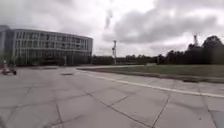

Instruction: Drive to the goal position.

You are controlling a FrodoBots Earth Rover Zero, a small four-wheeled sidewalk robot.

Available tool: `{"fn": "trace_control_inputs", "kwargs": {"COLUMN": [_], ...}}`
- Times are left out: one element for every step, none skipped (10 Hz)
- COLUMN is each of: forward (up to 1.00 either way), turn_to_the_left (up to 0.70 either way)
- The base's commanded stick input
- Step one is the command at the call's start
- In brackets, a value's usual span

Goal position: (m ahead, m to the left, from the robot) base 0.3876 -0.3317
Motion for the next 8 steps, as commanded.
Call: {"fn": "trace_control_inputs", "kwargs": {"forward": [1.00, 1.00, 1.00, 1.00, 1.00, 1.00, 1.00, 1.00], "turn_to_the_left": [0.40, 0.40, 0.40, 0.40, 0.40, 0.40, 0.40, 0.40]}}
